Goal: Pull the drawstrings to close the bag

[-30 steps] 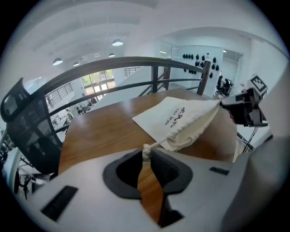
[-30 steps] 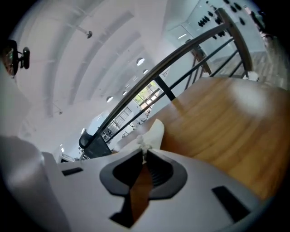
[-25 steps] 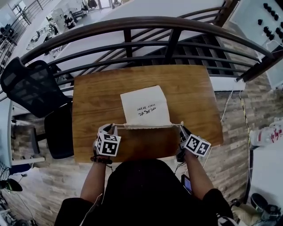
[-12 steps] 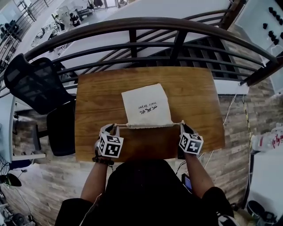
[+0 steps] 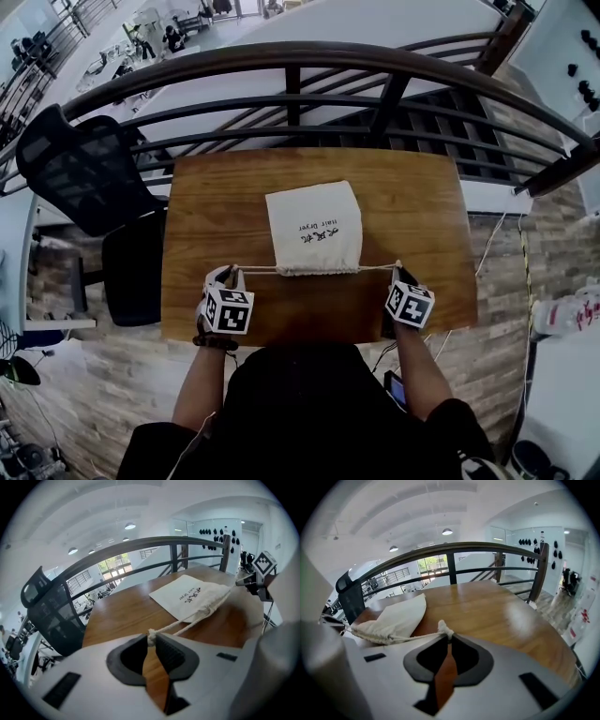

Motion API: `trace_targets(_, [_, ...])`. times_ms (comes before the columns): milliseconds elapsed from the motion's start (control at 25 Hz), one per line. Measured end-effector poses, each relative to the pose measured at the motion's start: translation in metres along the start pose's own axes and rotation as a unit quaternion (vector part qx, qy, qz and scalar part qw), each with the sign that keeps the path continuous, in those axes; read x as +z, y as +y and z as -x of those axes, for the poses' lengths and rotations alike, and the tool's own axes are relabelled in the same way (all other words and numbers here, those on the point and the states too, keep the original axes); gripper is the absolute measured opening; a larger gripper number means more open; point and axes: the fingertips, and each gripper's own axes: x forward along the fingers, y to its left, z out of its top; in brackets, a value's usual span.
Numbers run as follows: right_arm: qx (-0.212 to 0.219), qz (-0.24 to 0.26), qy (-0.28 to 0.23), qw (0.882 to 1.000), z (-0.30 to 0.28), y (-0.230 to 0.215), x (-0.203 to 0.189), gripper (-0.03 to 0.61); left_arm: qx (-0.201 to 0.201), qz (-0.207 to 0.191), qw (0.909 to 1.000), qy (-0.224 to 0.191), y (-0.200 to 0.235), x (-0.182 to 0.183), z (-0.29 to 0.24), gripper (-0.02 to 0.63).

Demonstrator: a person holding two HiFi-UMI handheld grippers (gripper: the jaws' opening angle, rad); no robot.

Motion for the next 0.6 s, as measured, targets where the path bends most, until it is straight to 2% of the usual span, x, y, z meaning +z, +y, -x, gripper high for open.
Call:
trace_targets(200, [-0.007, 0.032, 0.000, 0.999, -0.003, 0.006, 0.002, 0.025, 0.012, -0.002, 0.9999, -0.010, 0.005, 0.002, 0.002, 0.063])
trace_targets(320, [-0.029, 0.040, 0.000, 0.999, -0.005, -0.001, 0.004, 0.025, 0.033, 0.014, 0.9992, -0.014, 0.018, -0.002, 0.002, 0.061])
trace_targets(440, [-0.044, 0.025, -0.003, 0.999, -0.005, -0.018, 0.004, 0.024, 0.047, 0.036, 0.9982, -0.007, 0.031, -0.013, 0.000, 0.060])
trace_targets(600, [-0.046, 0.010, -0.002, 0.999, -0.006, -0.019, 0.003, 0.023, 0.053, 0.037, 0.9979, -0.004, 0.033, -0.015, -0.002, 0.060])
